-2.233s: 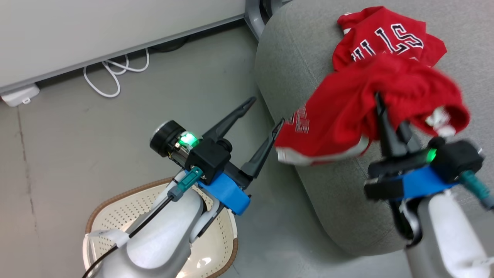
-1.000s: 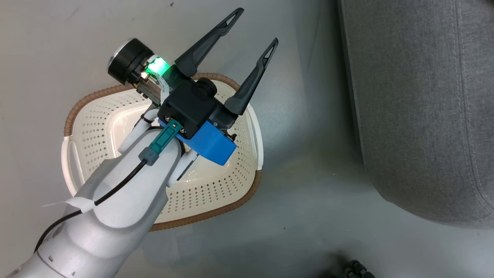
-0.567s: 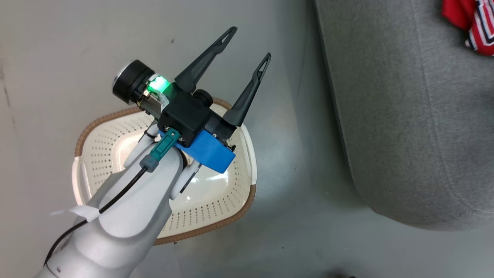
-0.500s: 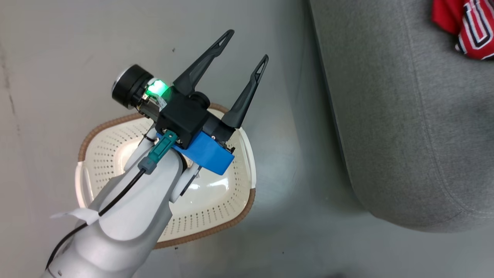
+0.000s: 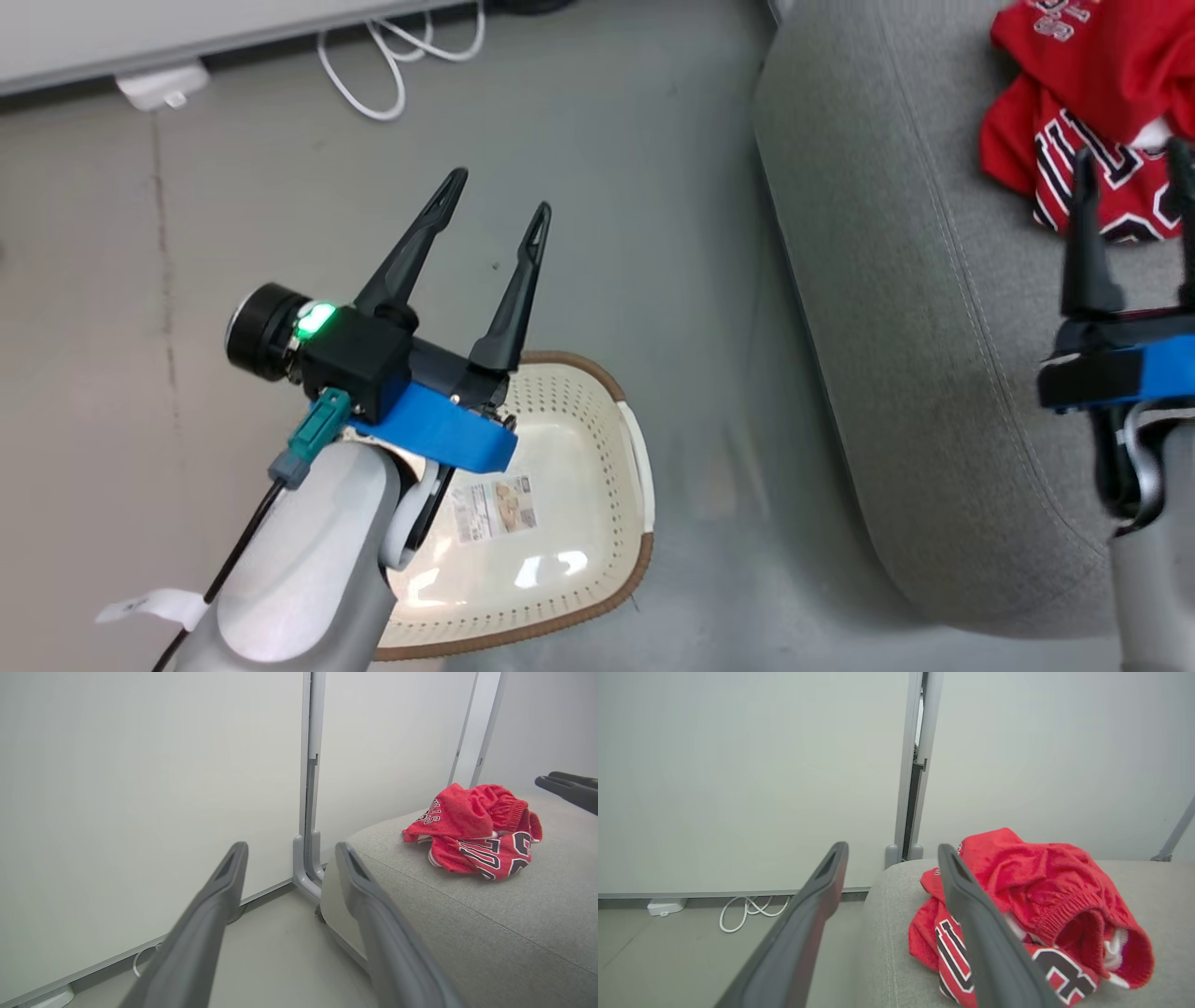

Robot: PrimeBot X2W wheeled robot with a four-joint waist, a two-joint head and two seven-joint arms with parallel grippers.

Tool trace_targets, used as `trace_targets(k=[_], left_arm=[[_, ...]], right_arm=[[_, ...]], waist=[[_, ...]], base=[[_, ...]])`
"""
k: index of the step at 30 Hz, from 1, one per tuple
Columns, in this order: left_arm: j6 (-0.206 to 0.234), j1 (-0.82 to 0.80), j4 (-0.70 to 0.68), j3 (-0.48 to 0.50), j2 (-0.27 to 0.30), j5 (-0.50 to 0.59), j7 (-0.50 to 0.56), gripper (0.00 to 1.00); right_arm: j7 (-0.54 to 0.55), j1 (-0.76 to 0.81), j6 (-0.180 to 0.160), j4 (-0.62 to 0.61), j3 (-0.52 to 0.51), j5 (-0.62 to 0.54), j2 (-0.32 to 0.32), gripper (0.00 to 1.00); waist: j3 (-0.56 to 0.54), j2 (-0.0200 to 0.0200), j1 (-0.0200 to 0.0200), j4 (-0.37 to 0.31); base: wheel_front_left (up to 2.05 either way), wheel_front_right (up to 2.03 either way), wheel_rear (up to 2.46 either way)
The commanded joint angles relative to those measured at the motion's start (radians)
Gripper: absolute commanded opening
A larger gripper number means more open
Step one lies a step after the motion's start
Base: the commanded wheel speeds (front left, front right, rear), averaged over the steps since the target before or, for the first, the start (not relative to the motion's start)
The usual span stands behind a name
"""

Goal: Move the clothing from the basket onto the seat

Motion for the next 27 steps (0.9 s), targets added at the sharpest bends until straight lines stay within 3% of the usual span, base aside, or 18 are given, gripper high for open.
trace_targets(k=[1,7,14,27], left_arm=[[0.0,0.019,-0.003,0.014,-0.002,0.005,-0.005,1.0],[0.012,0.108,-0.022,0.12,-0.029,0.007,-0.005,1.0],[0.002,0.208,-0.017,0.224,-0.051,0.03,-0.005,1.0],[-0.012,0.365,0.021,0.365,-0.1,0.076,-0.005,1.0]], right_arm=[[-0.001,0.024,0.0,-0.015,0.011,-0.006,0.01,1.0],[-0.001,0.06,0.0,-0.055,0.094,0.052,0.058,1.0],[-0.001,0.111,0.0,-0.066,0.156,0.014,0.068,1.0],[-0.001,0.278,0.0,-0.111,0.138,-0.032,0.116,1.0]], waist=[[-0.052,0.0,0.0003,0.042],[-0.123,0.0,0.0003,0.091],[-0.195,0.0,0.0003,0.144],[-0.316,0.0,0.0003,0.2]], base=[[0.0,0.0,0.0],[0.0,0.0,0.0],[0.0,0.0,0.0],[0.0,0.0,0.0]])
